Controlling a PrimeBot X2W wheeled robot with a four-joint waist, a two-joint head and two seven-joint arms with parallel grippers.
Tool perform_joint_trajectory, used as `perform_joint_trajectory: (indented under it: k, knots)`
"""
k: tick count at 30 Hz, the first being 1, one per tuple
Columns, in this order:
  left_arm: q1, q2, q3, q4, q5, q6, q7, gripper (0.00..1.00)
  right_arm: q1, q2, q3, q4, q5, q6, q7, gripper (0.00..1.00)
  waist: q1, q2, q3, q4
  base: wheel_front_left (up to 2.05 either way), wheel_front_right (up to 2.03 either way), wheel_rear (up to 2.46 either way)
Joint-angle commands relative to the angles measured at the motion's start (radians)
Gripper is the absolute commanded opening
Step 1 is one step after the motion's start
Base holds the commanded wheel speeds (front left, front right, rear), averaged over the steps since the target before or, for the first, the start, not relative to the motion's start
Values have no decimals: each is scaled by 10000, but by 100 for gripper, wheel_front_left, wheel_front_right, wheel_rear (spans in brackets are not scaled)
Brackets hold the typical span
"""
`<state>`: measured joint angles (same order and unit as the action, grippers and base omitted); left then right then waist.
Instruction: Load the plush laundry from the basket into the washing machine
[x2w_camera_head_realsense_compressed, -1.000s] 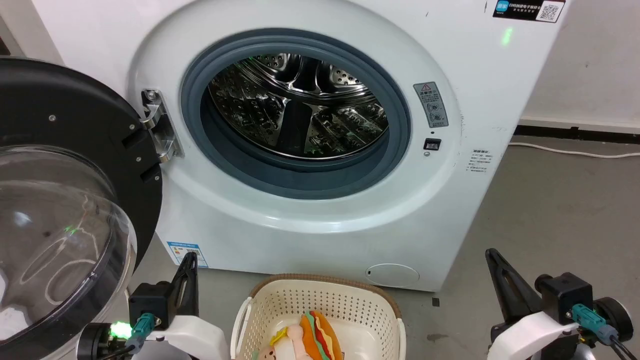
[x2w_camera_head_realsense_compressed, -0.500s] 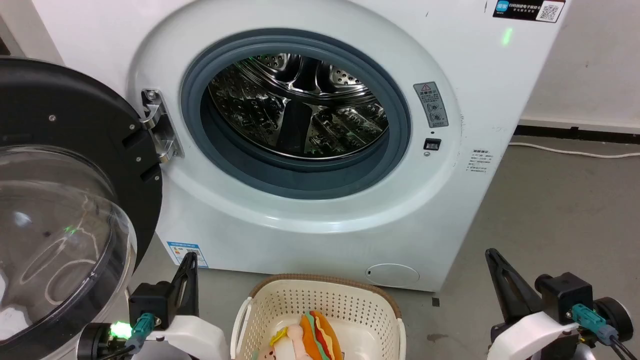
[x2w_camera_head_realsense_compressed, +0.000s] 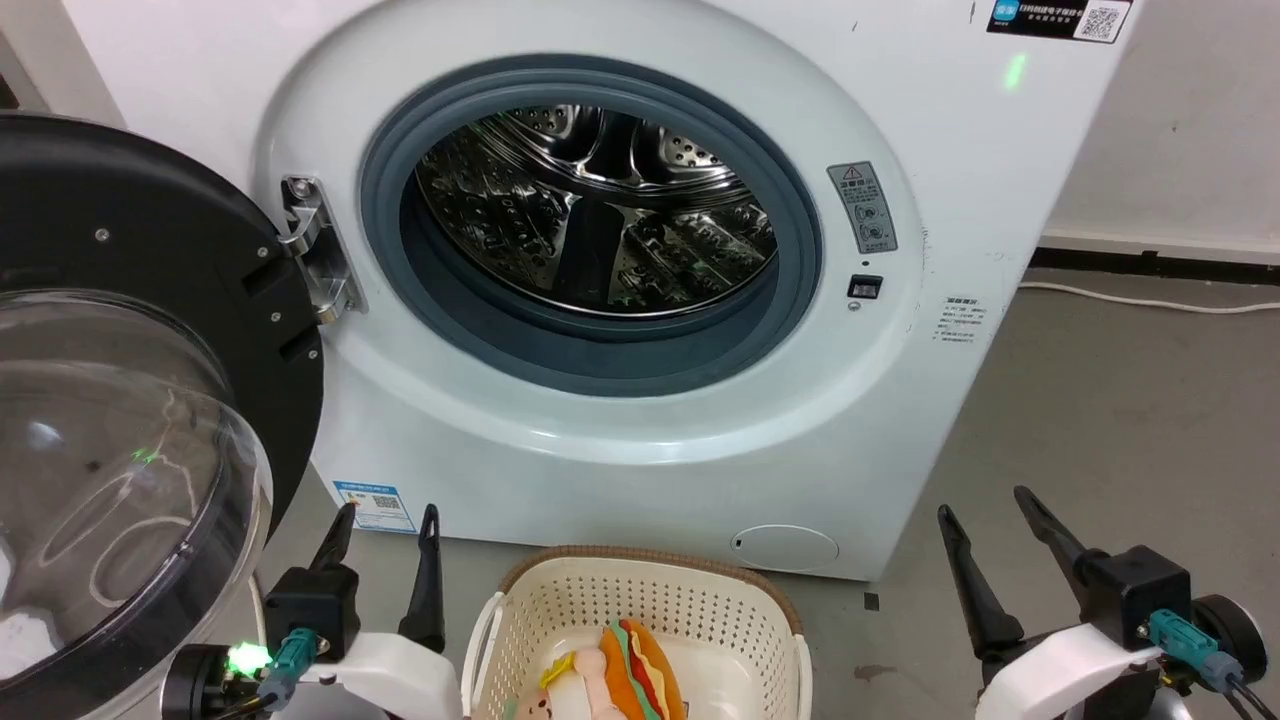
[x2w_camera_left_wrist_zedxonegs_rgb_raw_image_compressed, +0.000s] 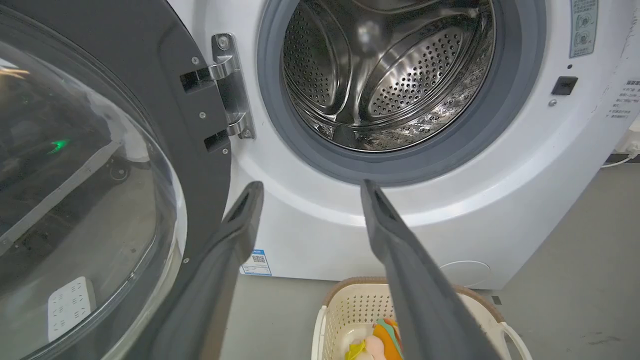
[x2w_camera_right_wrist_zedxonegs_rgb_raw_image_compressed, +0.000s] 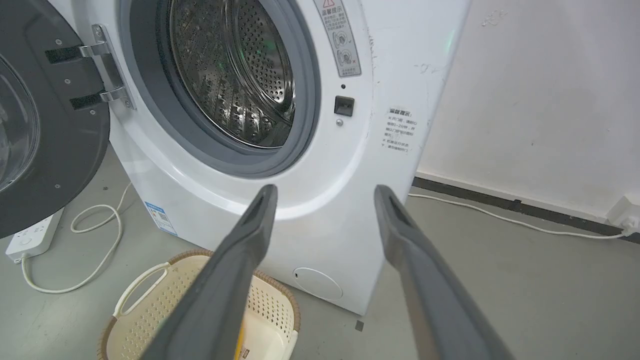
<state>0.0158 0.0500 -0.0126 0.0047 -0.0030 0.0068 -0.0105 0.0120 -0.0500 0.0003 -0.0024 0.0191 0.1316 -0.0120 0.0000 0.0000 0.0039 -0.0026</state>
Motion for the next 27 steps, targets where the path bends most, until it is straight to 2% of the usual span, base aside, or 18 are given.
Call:
perform_joint_trajectory:
  k: [1, 13, 27]
  knots:
    - [-28, 0, -40, -41, -43, 39, -111, 100, -13, 0, -39, 5, 140, -1, -106, 100, 0, 0, 24, -18, 0, 0, 0]
    - [-231, 3, -227, 136, -64, 16, -340, 100, -201, 0, -138, -2, 367, -2, -334, 100, 0, 0, 495, -258, 0, 0, 0]
    - [-999, 201, -485, 1382, -124, -228, -552, 100, -544, -1, -27, -87, 804, -3, -625, 100, 0, 0, 1628, -873, 0, 0, 0]
